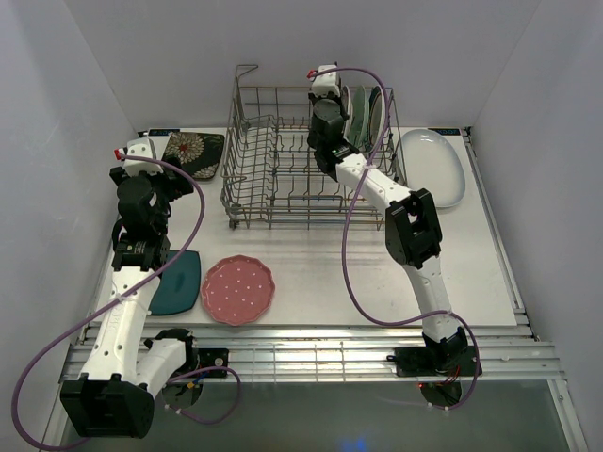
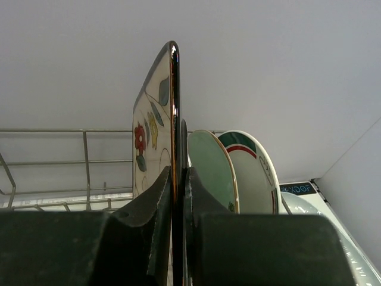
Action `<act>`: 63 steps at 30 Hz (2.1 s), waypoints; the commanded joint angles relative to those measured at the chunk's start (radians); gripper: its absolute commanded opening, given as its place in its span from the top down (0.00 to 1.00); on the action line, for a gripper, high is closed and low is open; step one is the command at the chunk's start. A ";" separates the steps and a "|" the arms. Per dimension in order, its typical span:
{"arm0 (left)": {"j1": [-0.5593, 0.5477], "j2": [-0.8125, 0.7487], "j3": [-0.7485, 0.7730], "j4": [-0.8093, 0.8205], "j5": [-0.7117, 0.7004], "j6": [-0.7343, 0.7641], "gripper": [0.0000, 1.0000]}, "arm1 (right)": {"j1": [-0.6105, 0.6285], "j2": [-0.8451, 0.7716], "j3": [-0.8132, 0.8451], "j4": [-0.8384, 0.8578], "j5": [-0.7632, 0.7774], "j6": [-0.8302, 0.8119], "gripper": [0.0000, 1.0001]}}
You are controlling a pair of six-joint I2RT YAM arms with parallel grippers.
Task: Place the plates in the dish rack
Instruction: Insert the plate into the dish rack.
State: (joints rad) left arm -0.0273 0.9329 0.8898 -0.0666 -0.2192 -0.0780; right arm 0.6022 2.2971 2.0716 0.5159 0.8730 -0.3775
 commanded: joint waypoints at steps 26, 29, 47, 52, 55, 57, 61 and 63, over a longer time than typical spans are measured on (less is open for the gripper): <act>0.004 -0.025 -0.003 0.014 0.027 0.003 0.02 | -0.018 -0.071 0.249 -0.122 0.026 0.117 0.92; 0.004 -0.023 -0.003 0.016 0.026 0.003 0.02 | -0.018 -0.067 0.259 -0.128 0.037 0.126 0.92; 0.004 -0.032 -0.002 0.011 0.027 0.003 0.02 | -0.015 -0.110 0.208 -0.229 0.038 0.232 0.92; 0.004 -0.031 -0.003 0.010 0.027 0.004 0.02 | -0.015 -0.110 0.185 -0.238 0.052 0.239 0.92; 0.004 -0.032 -0.002 0.011 0.026 0.004 0.02 | -0.015 -0.094 0.189 -0.240 0.063 0.235 0.92; 0.004 -0.032 -0.003 0.011 0.026 0.004 0.02 | -0.016 -0.082 0.196 -0.244 0.064 0.236 0.92; 0.004 -0.032 -0.002 0.010 0.024 0.004 0.02 | -0.024 -0.057 0.212 -0.263 0.058 0.253 0.92; 0.004 -0.032 -0.003 0.010 0.024 0.004 0.02 | -0.033 -0.048 0.214 -0.270 0.052 0.262 0.92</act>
State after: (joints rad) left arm -0.0273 0.9253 0.8898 -0.0669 -0.2008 -0.0780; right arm 0.5865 2.3028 2.2326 0.1223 0.9062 -0.1627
